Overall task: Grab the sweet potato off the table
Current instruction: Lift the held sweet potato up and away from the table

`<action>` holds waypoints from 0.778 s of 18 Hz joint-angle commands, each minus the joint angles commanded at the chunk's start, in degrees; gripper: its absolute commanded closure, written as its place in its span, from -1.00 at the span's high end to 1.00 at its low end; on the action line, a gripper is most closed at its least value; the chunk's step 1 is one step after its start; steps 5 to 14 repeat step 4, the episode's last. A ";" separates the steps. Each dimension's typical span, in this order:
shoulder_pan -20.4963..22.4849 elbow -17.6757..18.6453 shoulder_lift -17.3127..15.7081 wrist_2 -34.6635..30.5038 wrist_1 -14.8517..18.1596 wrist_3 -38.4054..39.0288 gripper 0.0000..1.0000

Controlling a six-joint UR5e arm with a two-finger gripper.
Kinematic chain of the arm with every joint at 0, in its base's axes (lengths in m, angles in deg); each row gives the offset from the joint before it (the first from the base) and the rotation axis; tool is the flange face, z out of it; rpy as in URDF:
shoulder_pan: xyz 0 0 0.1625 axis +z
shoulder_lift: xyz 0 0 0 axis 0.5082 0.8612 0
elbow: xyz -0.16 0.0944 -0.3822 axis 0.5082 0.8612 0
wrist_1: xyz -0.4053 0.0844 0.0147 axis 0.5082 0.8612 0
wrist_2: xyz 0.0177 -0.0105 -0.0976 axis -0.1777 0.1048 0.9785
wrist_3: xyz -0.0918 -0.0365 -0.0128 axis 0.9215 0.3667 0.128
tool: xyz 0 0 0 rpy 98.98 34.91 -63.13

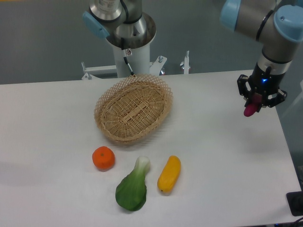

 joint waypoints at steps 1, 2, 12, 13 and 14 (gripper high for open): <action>0.00 0.00 0.00 0.00 0.00 0.09 -0.62; 0.00 0.00 0.00 -0.09 -0.09 0.09 -0.62; -0.09 0.09 0.00 -0.09 -0.09 0.35 -0.62; -0.09 0.09 0.00 -0.09 -0.09 0.35 -0.62; -0.09 0.09 0.00 -0.09 -0.09 0.35 -0.62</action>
